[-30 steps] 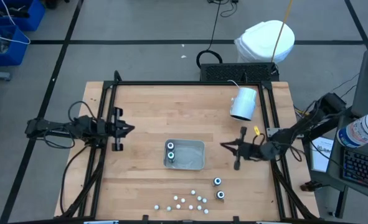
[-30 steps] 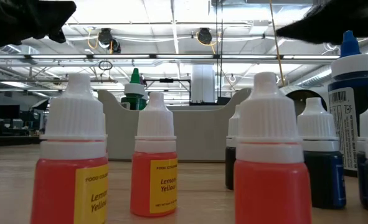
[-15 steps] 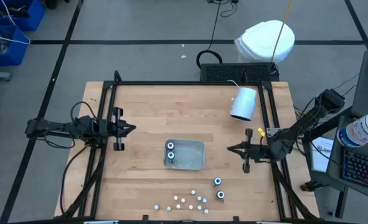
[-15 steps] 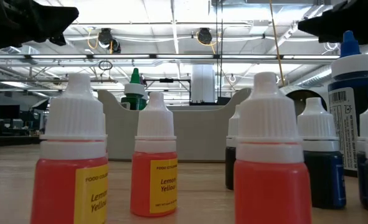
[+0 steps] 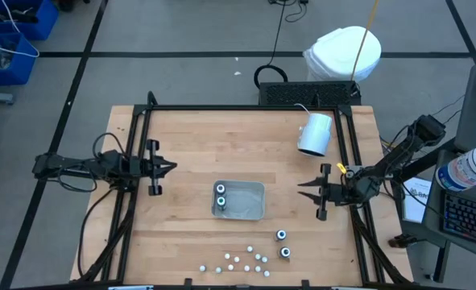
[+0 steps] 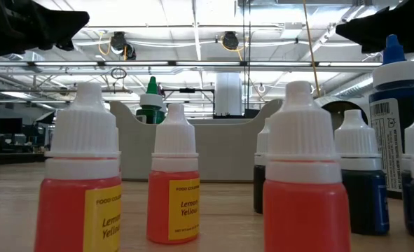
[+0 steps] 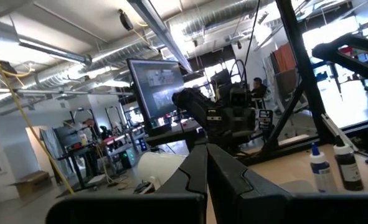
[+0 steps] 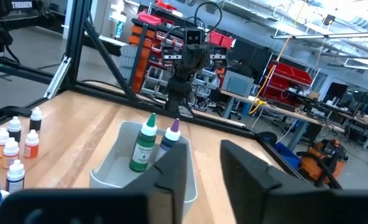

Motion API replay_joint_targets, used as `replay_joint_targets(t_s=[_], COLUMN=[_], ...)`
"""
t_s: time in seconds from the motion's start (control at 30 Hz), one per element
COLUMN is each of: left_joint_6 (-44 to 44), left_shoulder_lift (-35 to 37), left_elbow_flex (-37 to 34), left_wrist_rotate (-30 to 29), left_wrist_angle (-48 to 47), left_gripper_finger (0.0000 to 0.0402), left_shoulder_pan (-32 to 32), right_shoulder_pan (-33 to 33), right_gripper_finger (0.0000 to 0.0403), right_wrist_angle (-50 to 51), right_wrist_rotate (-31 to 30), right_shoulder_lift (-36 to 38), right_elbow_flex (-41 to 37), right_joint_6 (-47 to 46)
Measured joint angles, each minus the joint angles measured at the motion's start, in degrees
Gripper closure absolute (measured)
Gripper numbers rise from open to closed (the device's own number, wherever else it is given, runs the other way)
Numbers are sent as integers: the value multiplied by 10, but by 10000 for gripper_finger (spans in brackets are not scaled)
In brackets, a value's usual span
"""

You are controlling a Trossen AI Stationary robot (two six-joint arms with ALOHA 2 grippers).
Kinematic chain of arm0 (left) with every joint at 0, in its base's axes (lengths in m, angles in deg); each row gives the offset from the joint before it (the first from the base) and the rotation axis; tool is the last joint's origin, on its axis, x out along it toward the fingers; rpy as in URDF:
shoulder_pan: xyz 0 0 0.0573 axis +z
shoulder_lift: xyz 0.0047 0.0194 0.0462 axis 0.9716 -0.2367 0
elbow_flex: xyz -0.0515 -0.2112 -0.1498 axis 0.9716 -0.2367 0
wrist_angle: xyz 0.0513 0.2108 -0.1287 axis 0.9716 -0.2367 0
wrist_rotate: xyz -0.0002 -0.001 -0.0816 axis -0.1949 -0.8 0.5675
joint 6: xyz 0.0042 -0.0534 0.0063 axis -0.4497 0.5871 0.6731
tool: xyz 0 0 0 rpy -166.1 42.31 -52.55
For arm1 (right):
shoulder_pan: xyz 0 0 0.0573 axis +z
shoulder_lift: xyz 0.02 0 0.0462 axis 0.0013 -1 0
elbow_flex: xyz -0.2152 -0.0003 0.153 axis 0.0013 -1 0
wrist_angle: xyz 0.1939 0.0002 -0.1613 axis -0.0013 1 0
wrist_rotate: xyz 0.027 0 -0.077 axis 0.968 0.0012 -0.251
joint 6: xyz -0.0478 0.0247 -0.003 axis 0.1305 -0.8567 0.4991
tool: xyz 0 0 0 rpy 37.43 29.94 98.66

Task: Pick & Place food coloring
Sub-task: Put the big blue food coloring bottle into the gray bin

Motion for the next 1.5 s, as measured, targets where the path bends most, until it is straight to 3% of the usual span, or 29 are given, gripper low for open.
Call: replay_joint_targets(t_s=[0.33,0.57,0.77,0.93,1.07,1.23,1.5], left_joint_6=[-12,-12,-9,2,14,30,30], left_shoulder_lift=[0,0,0,0,0,0,0], left_elbow_flex=[0,0,0,0,0,0,0], left_wrist_rotate=[0,0,0,0,1,1,1], left_wrist_angle=[7,5,5,1,-6,-8,-22], left_gripper_finger=[392,392,392,392,392,392,392], left_shoulder_pan=[0,0,0,0,0,0,0], right_shoulder_pan=[18,20,20,17,14,14,14], right_gripper_finger=[244,218,207,202,198,190,187], right_wrist_angle=[10,17,37,-17,-25,30,39], right_wrist_rotate=[5,42,52,127,153,155,155], right_shoulder_lift=[-7,-50,-137,-185,-221,-257,-287], right_elbow_flex=[0,35,47,48,77,131,139], right_joint_6=[-60,-116,-191,-218,-200,-188,-249])
